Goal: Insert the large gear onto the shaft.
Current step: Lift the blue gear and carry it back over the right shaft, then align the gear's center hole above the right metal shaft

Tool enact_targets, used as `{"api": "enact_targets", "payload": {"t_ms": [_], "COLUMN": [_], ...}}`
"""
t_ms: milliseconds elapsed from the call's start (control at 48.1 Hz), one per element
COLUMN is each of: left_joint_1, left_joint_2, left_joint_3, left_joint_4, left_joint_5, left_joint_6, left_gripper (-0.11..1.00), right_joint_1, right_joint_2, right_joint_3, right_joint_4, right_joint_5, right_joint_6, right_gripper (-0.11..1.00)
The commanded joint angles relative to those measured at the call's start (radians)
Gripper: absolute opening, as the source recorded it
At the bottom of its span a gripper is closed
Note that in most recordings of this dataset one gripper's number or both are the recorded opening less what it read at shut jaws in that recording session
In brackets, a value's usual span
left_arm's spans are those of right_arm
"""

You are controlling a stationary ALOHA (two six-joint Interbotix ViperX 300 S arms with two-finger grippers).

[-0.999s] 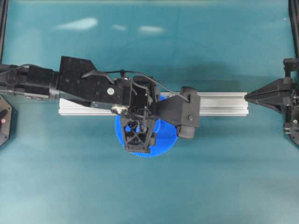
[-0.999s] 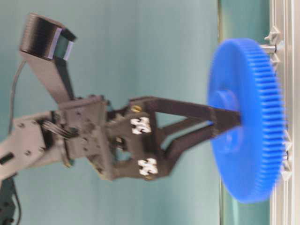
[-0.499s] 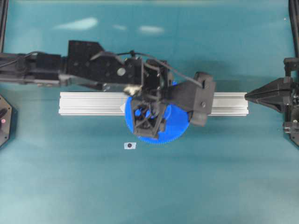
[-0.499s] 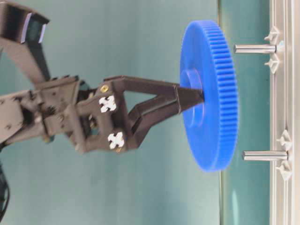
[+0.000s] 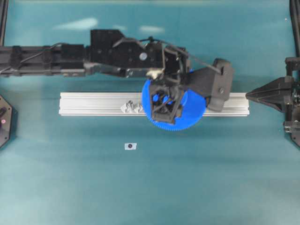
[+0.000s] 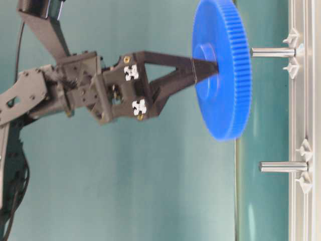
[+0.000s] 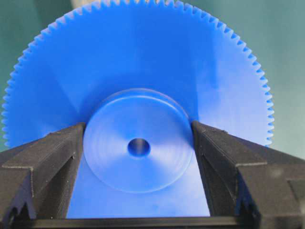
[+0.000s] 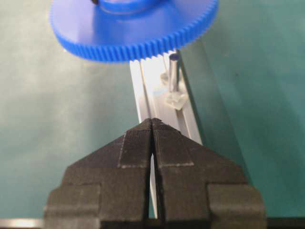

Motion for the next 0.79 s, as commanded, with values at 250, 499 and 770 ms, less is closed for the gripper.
{"api": "enact_targets", "payload": {"t_ms": [250,499,770], "left_joint_1": [0.011,0.021,0.035], "left_joint_2": [0.051,0.101,0.129], "left_joint_3": [-0.123,-0.181,-0.196], "left_joint_4": [0.0,0.0,0.0], "left_joint_5": [0.028,0.054,0.055], "left_joint_6": [0.035,0.061,0.077], "left_gripper": [0.76,0.76,0.76], "right_joint_1": [-0.011,-0.012,-0.014], "right_joint_2": [-0.023,-0.025,-0.025], "right_joint_3": [-0.008,-0.008,-0.008], "right_joint_4": [-0.002,-0.002,-0.002], "right_joint_5": [0.002,0.006,0.009], "right_joint_6": [0.008,0.008,0.008], "right_gripper": [0.03,0.03,0.03]}}
